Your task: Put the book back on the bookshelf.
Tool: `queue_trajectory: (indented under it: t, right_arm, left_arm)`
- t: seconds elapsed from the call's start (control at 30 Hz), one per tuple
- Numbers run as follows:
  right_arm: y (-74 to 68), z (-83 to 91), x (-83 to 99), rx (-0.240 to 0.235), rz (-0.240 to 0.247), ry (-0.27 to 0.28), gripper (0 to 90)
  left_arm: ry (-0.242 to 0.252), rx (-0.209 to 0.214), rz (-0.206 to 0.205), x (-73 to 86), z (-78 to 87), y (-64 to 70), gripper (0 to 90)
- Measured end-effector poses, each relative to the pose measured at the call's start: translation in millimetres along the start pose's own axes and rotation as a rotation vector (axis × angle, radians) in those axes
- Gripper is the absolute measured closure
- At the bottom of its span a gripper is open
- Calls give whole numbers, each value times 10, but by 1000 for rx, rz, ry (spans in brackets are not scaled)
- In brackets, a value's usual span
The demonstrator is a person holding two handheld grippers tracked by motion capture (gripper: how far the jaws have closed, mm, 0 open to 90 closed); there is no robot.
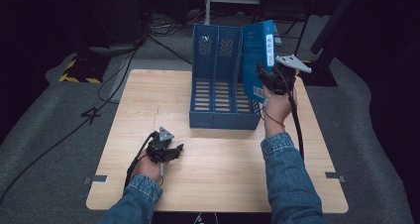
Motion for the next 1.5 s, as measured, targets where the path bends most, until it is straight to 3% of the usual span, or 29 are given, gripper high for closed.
queue_trajectory:
  t: [0.4, 0.63, 0.77, 0.93, 1.1, 1.5]
  right_arm:
    - [-46, -301, 191, -38, -31, 1, 621]
    - [-120, -390, 270, -69, -17, 30, 617]
    - [-150, -437, 323, -59, -6, 42, 614]
    - [-186, -526, 422, -40, 9, 2, 607]
    - [-190, -670, 604, -35, -13, -93, 606]
    - [-181, -667, 591, -51, -34, -117, 573]
  left_arm:
    - [4, 10, 7, 1, 2, 3, 433]
    - [0, 6, -2, 2, 4, -2, 434]
    - [-2, 6, -4, 5, 5, 3, 433]
    - [-4, 7, -4, 8, 6, 7, 433]
    - [-4, 8, -9, 7, 4, 9, 434]
    - [-4, 8, -12, 6, 4, 10, 434]
Point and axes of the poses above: each handheld gripper's, and its own axes: z roughly backward along the jaws, x roughly out of its underside, y roughly to its right, the point moved 9 cm from there along -z, roughly forward along the jaws, and after that the axes turned 9 degrees about -y, right-handed, at the moved point
